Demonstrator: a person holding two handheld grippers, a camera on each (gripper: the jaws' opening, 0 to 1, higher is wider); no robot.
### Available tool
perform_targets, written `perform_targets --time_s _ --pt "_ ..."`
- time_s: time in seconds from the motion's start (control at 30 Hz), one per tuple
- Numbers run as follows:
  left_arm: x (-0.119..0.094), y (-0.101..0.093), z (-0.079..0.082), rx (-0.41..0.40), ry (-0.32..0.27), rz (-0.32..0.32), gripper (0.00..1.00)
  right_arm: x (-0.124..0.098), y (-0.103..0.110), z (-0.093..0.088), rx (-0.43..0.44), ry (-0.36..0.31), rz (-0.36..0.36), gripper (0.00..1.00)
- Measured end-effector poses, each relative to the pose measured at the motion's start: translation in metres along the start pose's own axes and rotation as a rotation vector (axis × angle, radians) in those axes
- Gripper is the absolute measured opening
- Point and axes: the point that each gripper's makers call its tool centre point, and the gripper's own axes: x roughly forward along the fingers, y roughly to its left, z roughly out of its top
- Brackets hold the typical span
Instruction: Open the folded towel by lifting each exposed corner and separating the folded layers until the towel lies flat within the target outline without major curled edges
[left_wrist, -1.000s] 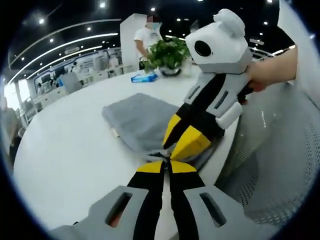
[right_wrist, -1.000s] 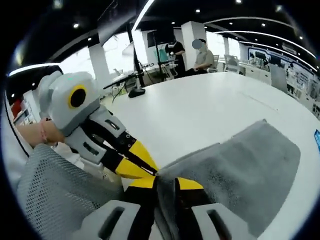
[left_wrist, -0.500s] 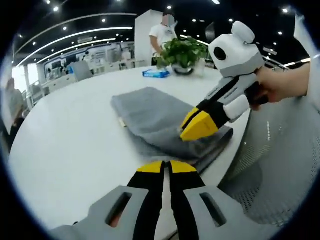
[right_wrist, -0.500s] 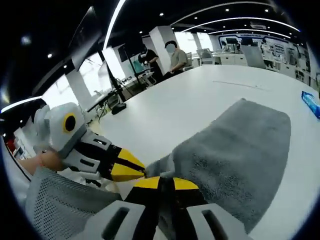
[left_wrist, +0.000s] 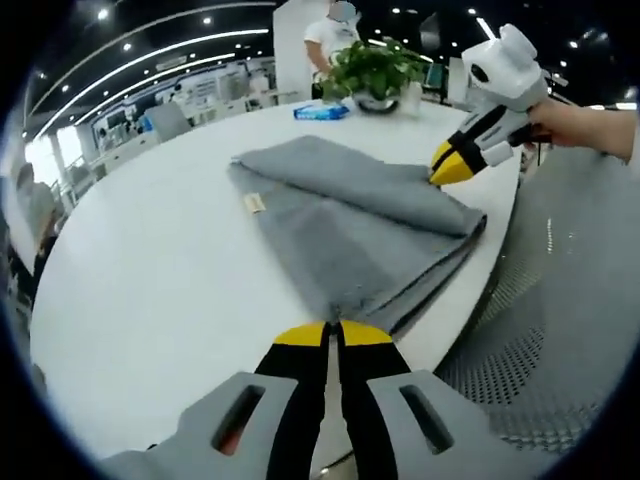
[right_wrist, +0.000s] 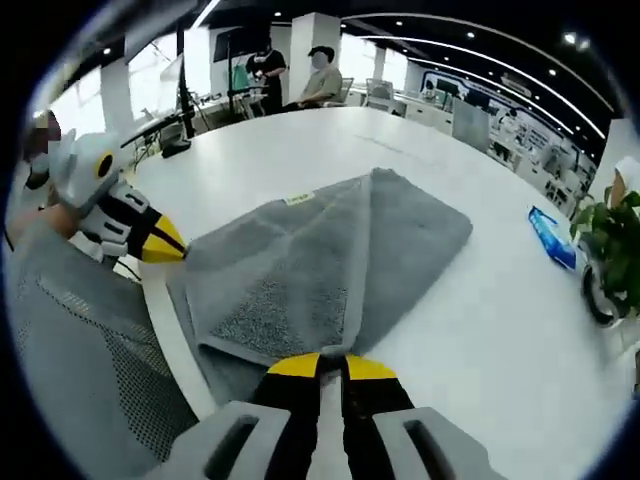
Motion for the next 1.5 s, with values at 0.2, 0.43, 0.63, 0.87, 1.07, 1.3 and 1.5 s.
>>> perform_targets --time_s 0.2,0.43,0.63,0.87,1.07,1.3,1.5 --pt "-0.001 0.007 -0.004 -0.068 -0.023 0.019 0.02 -0.004 -0.023 -0.029 0.043 0.088 -0.051 0.02" --pt "-0.003 0.025 -0.005 -0.026 0.006 0.108 0.02 0.003 -0.024 -0.034 0.094 0.089 -0.042 0.02" --pt "-0.018 0.074 -0.02 -0.078 0.024 0.327 0.02 0.003 -0.037 -0.043 0.065 0.124 -0.081 0.0" --pt "-0.017 0.075 -0.021 -0.083 0.013 0.311 0.02 0.001 -0.036 -0.044 0.063 0.127 -0.077 0.0" --pt "-0.023 0.083 -0.024 -0.099 0.023 0.354 0.02 -0.002 -0.045 -0.051 0.047 0.152 -0.112 0.0" --pt "-0.024 0.083 -0.025 -0.15 0.004 0.341 0.02 0.001 -0.045 -0.052 0.076 0.146 -0.107 0.0" --pt "-0.024 0.084 -0.026 -0.164 -0.008 0.338 0.02 0.002 -0.047 -0.052 0.099 0.141 -0.103 0.0"
